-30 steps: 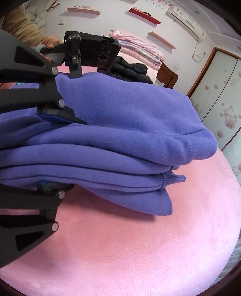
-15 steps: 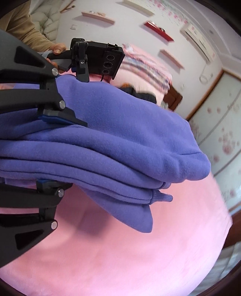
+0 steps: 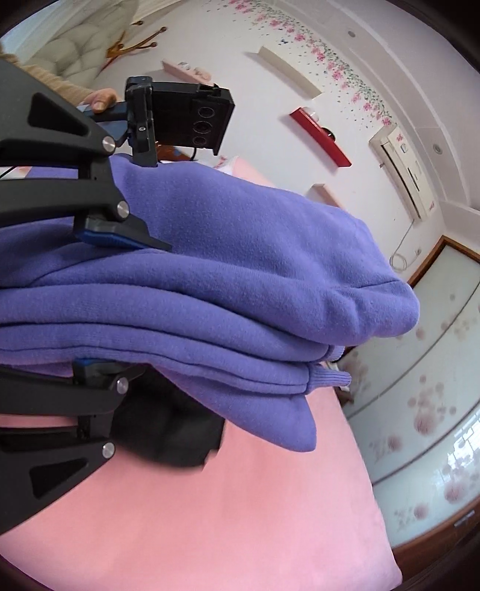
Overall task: Fold large clothes
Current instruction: 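Lift the hoodie bundle with both tools and carry it onto the black jacket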
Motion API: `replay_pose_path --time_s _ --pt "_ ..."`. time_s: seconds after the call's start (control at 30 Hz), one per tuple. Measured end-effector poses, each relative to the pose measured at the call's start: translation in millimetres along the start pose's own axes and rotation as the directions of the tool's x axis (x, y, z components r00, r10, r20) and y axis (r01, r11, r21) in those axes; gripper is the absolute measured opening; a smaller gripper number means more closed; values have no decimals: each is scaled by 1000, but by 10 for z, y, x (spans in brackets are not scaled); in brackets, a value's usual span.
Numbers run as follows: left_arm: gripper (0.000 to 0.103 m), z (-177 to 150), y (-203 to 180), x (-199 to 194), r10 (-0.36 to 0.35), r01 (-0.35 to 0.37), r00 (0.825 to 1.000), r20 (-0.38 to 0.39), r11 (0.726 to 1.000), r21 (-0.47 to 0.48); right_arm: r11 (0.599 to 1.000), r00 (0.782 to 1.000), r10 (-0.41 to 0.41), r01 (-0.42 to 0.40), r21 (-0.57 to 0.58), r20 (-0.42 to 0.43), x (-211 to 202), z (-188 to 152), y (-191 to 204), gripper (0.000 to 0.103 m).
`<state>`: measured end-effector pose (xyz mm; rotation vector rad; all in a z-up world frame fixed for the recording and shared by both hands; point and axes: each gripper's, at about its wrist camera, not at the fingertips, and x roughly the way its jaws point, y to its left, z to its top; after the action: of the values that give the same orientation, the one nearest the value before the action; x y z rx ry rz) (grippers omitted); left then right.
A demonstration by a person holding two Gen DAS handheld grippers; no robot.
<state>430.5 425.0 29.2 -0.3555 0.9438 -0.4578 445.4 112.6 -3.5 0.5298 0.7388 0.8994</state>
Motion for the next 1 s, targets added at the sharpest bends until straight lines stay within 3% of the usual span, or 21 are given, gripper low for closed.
replay_pose_path --time_s 0.13,0.2,0.27,0.33,0.43,0.6,0.8,1.0 --pt "103 351 818 242 -3 3 1000 10 999 -42 1000 1000 -1 1 22 -7 892 269 -95 43" --pt "103 402 1072 622 -14 14 1000 0 996 -92 998 999 -26 27 51 -21 1257 273 -218 43" --pt "103 342 1422 952 9 -15 999 -49 991 -134 995 997 -58 62 84 -44 1535 202 -426 43" --pt "103 67 1658 1178 43 -56 994 -99 990 -132 985 992 -94 106 138 -88 1743 37 -732 43" --pt "103 -127 1910 1397 -27 11 995 -94 986 -166 973 984 -130 150 178 -119 1899 -287 -1104 43" --pt "103 -330 1866 1434 -18 4 995 -98 989 -146 962 975 -152 184 201 -162 1955 -585 -1243 44" --pt "103 -403 1749 1447 -1 -17 990 -140 991 -130 959 963 -155 200 202 -219 1899 -586 -1151 44" --pt "103 -287 1723 1454 41 -54 997 -69 979 -198 959 962 -211 239 156 -173 1969 -547 -1135 44"
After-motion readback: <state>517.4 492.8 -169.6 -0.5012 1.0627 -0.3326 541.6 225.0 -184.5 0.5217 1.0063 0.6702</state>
